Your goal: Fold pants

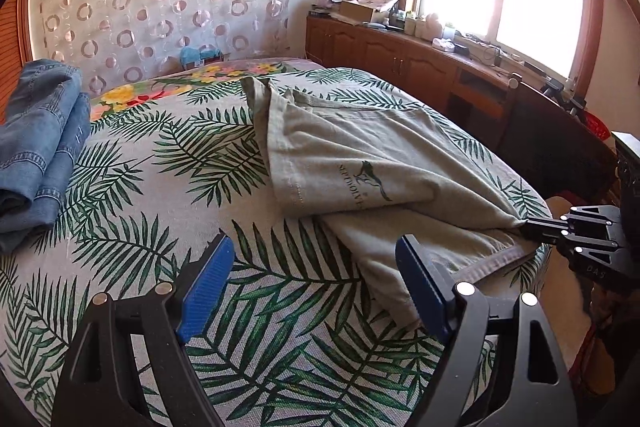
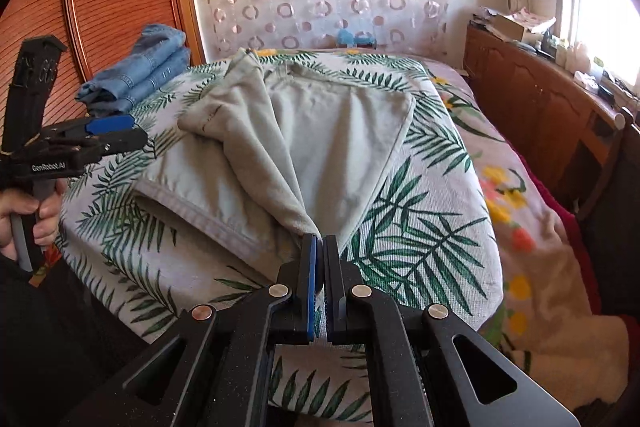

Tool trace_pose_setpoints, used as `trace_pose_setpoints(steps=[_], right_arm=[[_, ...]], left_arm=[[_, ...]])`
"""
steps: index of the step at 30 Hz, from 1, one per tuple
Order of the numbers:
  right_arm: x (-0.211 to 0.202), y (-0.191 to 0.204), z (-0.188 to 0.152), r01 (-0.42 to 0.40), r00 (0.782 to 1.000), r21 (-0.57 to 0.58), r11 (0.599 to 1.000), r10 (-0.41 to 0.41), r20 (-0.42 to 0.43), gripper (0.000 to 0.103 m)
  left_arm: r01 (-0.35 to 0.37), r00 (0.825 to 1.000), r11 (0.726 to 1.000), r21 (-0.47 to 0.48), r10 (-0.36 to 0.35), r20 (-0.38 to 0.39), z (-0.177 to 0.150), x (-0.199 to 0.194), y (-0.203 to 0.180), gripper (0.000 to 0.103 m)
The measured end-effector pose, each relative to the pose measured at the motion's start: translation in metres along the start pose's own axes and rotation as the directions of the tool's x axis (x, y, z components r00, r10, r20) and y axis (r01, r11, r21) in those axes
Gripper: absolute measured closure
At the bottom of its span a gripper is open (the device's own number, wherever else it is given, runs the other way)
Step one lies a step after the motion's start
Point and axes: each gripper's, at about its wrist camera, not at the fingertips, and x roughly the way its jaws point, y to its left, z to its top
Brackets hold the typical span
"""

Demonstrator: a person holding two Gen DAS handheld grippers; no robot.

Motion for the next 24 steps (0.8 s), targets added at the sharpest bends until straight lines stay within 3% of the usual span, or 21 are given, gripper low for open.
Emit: trace_pose_setpoints(steps=[10,15,17,24], right_arm=[[-0.009,-0.004,0.004,0.013,0.999,-0.009,1.000,-0.013,0.049,0.100],[-0.017,0.003,0.019,0.031,0.996,-0.035,0.999,-0.028,0.090,0.075],[-0.021,0.004,0.025,0.037,0.993,-0.038,0.999,-0.033,0.111,0.070],[-0.004,0.024,0.049,-0.045,0.988,-0.081,0.996,0.056,0.143,0.065]], left_arm=[[-0.055,0.997,0.998,-0.028,0.056,0.052,-0.002,-0.009,0.019,0.019],[-0.072,0.993,0.995,-0.075,0.078,0.086,0.000,-0.022,0.037,0.019],[-0.082,0.992,0.993,-0.081,0.089,0.092,0.000,-0.026,0.041,0.019],[-0.094,0.988,0.989,-0.110,0.107,0.114,0.002,-0.033,0.055,0.019]])
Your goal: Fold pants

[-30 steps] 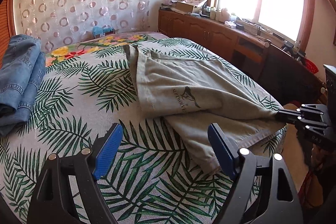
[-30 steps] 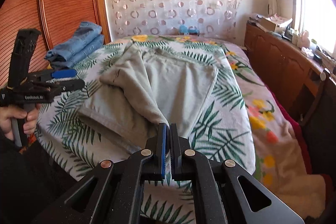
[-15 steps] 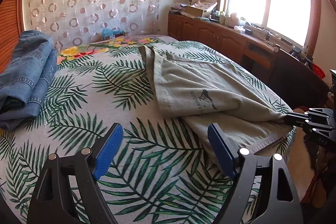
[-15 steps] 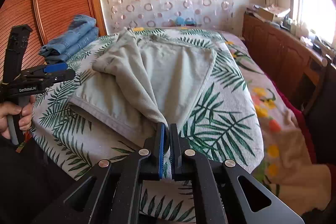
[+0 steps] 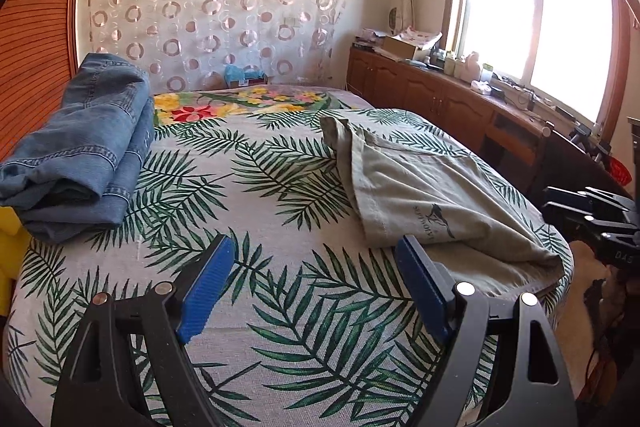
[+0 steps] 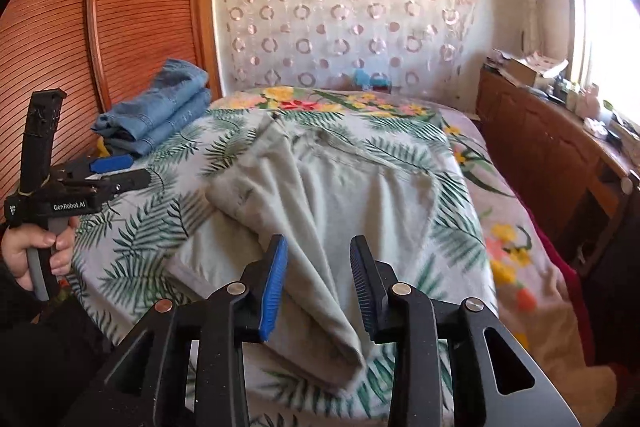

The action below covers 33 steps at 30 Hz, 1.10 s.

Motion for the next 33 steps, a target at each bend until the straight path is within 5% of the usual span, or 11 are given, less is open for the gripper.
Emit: trace_pose_setpoints(steps=[3,22,28,31,33], right_arm=[[0.023,0.009,0.011,-0.065,0.998,-0.023,0.998,0.065,0.007,0.050],[0.134,0.042,0.060,-0.241,0.960,-0.067,0.968,0.227,-0.163,0.050],[0.165,0.056,0.055,-0.252,0.947,-0.107,0.962,0.222,-0.233,0.050],[0.176,0.059,0.052,-0.225,0.950,-0.127,0.966,0.188,-0.247,0.056],[0.180,0.059,0.053,-0.197,0.956,-0.125,0.972,0.162,-0.244,0.071]], left_arm=[[-0.010,1.000,1.000,0.000,0.010,0.009,0.001,-0.003,0.002,0.019],[-0.033,0.999,0.999,-0.034,0.034,0.027,-0.006,-0.011,0.020,0.019],[-0.035,0.999,0.998,-0.042,0.036,0.023,-0.007,-0.011,0.024,0.019],[-0.035,0.999,0.998,-0.044,0.036,0.018,-0.008,-0.010,0.024,0.019],[-0.033,0.999,0.999,-0.043,0.033,0.015,-0.008,-0.009,0.024,0.019]])
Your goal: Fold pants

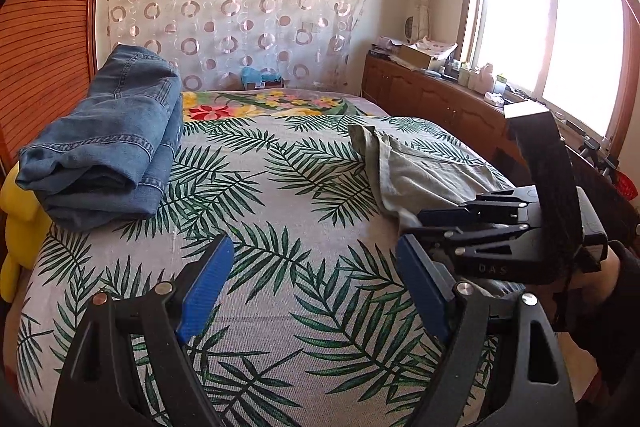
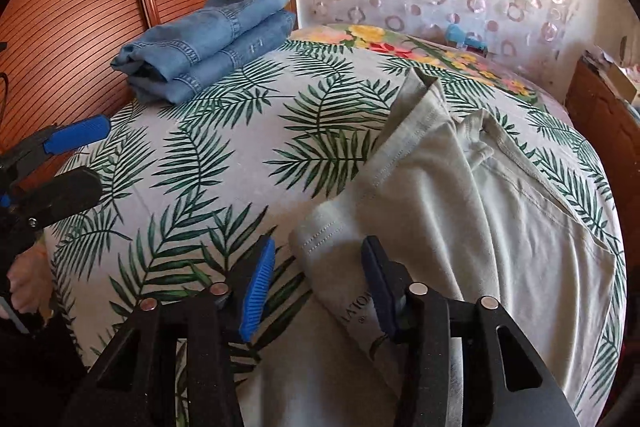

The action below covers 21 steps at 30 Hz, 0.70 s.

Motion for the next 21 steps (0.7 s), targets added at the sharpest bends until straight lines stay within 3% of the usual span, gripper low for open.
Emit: trace_pose_setpoints(steps=[1,2,3,8,12,21], right_arm=[[0.000,-0.001,0.001,0.014,1.000,0.004,1.000,-0.014,-0.001,0.076],[0.000,-0.001,0.001,0.020,1.000,0.007,1.000,-0.021,0.002,0.089],[-0.002,-0.003,0.001,0.018,1.000,0.011,1.000,-0.018,0.008,0.096],[-0.034,-0.016,0.003,-0.006,0.995,0.064,0.998,-0.001,0.100,0.098],[-0.058,-0.028,0.005,0.031,0.987,0.083,0.996,-0.044,0.154,0.098],[-0.084,-0.071,0.008,0.143,0.975,0.120,0.983,-0.160,0.152,0.098]], left_arm=[[0.001,1.000,1.000,0.000,-0.001,-0.002,0.000,0.000,0.000,0.019],[0.004,1.000,1.000,0.002,-0.004,-0.003,-0.001,0.000,-0.001,0.019],[0.006,1.000,1.000,0.004,-0.006,-0.003,-0.001,0.000,-0.002,0.019],[0.020,1.000,1.000,0.018,-0.019,-0.013,-0.003,0.002,-0.010,0.019],[0.038,0.999,0.999,0.035,-0.037,-0.018,-0.002,0.007,-0.019,0.019],[0.067,0.998,0.995,0.080,-0.066,-0.024,0.007,0.021,-0.038,0.019]])
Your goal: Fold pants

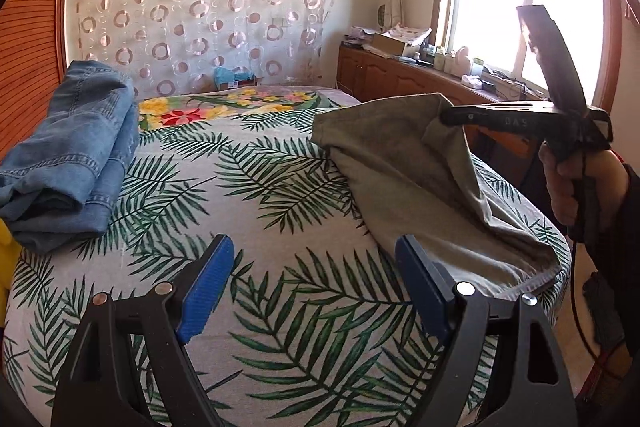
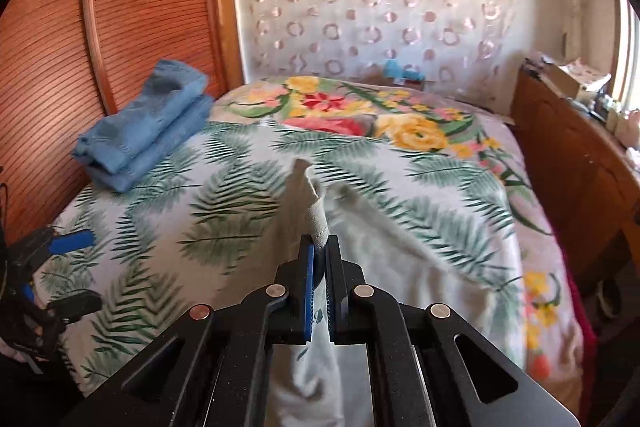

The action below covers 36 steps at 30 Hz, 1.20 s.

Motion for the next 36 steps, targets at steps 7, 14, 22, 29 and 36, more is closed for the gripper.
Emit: trace_pose_setpoints(steps=[7,14,22,29,36], right_arm=[[0.019,-0.025,0.006,0.080,0.996,0.040,0.996,-0.078,-0.049,0.098],[0.021,-0.024,0.013,0.152,0.988,0.051,0.987,-0.151,-0.032,0.087],[0.029,-0.022,0.004,0.050,0.998,0.061,0.997,-0.047,-0.050,0.073],[0.072,-0.008,-0.008,0.001,0.986,0.014,1.000,0.001,-0.165,0.073],[0.094,-0.016,-0.010,0.010,0.979,0.013,1.000,-0.007,-0.203,0.081]], left_arm=[[0.038,0.999,0.999,0.033,-0.037,-0.024,0.005,0.016,-0.015,0.019],[0.048,0.996,0.995,0.090,-0.041,-0.081,-0.002,0.033,-0.028,0.019],[0.046,0.994,0.994,0.102,-0.036,-0.099,-0.005,0.036,-0.033,0.019],[0.048,0.992,0.994,0.102,-0.035,-0.123,-0.005,0.041,-0.033,0.019],[0.052,0.986,0.993,0.107,-0.034,-0.163,-0.007,0.048,-0.034,0.019]])
